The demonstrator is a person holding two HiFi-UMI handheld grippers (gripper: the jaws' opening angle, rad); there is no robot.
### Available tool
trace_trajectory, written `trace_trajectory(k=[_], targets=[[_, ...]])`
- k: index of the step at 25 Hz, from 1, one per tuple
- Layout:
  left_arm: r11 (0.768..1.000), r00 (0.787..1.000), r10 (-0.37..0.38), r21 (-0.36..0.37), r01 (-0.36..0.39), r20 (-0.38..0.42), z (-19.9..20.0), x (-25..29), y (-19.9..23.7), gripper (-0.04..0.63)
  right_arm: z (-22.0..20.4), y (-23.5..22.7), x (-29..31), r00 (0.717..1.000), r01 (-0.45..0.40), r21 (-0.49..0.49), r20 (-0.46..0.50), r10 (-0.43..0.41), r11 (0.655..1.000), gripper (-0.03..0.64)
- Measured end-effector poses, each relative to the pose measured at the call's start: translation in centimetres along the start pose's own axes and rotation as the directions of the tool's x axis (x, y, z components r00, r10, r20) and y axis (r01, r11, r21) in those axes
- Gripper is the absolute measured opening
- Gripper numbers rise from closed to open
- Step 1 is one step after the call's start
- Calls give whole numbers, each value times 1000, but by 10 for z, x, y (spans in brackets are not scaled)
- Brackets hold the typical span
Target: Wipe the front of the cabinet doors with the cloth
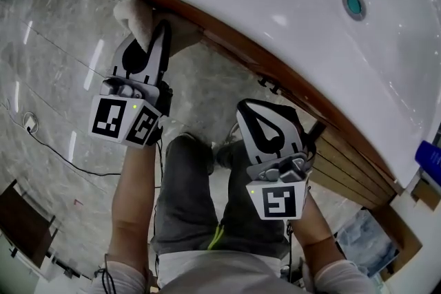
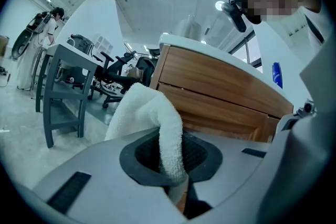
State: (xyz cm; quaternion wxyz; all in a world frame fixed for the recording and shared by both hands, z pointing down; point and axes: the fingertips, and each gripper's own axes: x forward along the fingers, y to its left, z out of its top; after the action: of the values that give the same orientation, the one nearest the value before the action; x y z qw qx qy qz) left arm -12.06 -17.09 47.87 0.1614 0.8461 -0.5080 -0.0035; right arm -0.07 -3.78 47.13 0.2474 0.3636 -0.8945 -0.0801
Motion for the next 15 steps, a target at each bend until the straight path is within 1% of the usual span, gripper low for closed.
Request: trace_trajectory(k=[8,15], targets=[[1000,1000,-22,-2,22,15,-4,7,0,57,-9,-4,3,1000,27,-3,-13,-27,1000,44],[997,997,-71,-12,71,4,-10,9,-22,58,-7,-4,-2,998,54,19,-17,-54,998,44]])
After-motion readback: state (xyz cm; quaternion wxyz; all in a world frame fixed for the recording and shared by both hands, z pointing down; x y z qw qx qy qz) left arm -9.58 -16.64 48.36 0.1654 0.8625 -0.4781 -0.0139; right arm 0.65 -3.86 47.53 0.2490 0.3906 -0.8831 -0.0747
